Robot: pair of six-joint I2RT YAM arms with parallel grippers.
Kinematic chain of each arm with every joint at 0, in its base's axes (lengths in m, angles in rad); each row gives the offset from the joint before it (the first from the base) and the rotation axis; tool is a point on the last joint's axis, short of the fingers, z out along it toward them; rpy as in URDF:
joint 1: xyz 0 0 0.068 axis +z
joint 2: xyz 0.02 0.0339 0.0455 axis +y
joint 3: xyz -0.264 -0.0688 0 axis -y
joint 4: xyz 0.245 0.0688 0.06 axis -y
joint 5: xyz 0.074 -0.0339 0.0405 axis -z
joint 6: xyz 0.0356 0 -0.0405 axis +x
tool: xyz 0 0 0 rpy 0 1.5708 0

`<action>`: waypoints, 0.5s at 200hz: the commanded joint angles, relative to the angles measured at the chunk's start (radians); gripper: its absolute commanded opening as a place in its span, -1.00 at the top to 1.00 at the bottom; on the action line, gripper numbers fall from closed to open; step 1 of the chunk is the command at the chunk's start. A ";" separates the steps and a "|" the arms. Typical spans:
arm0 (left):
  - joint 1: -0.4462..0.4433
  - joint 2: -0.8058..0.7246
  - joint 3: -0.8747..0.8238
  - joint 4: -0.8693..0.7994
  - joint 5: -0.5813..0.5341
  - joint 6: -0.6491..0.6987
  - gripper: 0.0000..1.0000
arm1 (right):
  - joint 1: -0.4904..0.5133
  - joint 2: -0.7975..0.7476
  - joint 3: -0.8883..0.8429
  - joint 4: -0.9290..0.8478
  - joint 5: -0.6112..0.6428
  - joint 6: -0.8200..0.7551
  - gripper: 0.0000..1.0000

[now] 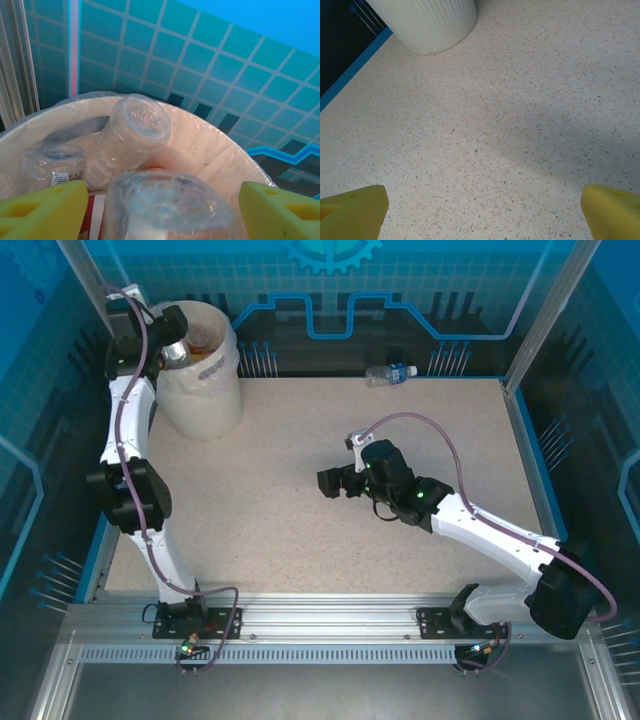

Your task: Put the plastic bottles in the bin

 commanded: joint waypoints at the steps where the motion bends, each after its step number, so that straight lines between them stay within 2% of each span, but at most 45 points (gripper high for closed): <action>1: -0.005 -0.039 0.045 -0.027 0.002 -0.027 -0.74 | 0.004 -0.001 0.023 -0.010 0.028 0.010 -1.00; 38: -0.018 -0.099 0.045 -0.043 0.034 -0.056 -0.97 | -0.002 0.000 0.023 -0.007 0.035 0.018 -1.00; 77: -0.052 -0.172 0.025 -0.061 0.074 -0.073 -0.97 | -0.014 -0.012 0.010 -0.004 0.045 0.037 -1.00; 100: -0.096 -0.245 -0.043 -0.033 0.100 -0.081 -0.98 | -0.037 -0.028 -0.001 -0.005 0.055 0.040 -1.00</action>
